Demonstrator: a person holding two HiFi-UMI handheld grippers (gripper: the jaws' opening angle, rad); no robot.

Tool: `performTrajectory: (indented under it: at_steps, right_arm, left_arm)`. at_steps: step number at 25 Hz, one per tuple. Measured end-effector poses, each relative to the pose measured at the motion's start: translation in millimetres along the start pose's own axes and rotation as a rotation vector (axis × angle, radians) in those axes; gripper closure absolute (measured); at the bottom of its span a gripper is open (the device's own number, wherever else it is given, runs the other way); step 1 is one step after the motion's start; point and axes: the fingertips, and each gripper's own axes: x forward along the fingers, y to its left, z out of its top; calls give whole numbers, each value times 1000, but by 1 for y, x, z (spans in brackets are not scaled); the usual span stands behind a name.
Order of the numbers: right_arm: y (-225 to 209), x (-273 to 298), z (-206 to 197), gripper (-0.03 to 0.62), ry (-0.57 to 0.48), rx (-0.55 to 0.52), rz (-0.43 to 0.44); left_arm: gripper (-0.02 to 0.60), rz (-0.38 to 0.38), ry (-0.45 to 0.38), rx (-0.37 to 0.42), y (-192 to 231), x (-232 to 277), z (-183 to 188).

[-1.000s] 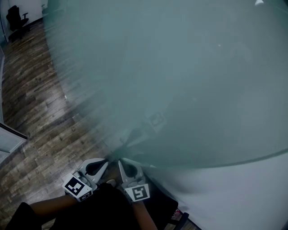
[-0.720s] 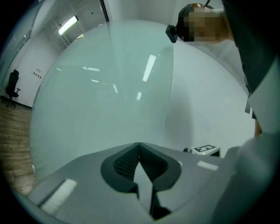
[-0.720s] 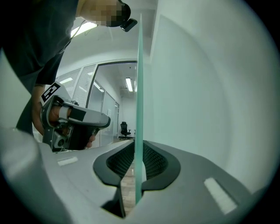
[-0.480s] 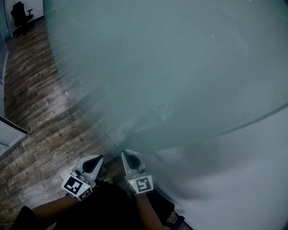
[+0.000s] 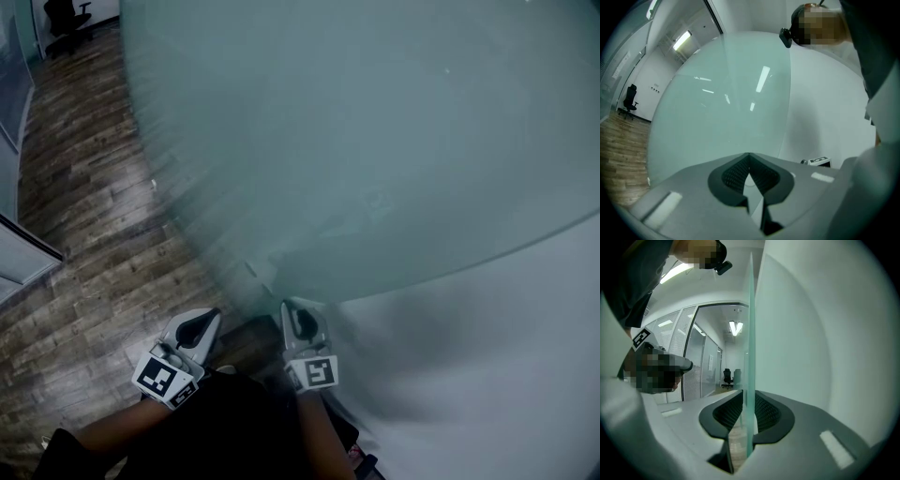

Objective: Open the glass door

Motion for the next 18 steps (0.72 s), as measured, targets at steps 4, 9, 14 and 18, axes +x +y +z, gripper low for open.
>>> performTrajectory:
  at_steps: [4,9,14,18]
  right_arm:
    - [-5,-2,1,520,4,-22,-14]
    - [-16,0,1,517,-14,-48,-23]
    - [-22,0,-5,514,-1,-44,-32]
    - [-28,3,-6,513,-4,-59,-29]
  left_arm:
    - [581,10,-22,10,3,-8,6]
    - [581,20,-26,-6,12,-10,8]
    - [581,4,-23,-2,14,-10,7]
    - [581,-38,-23,13,6,-5,7]
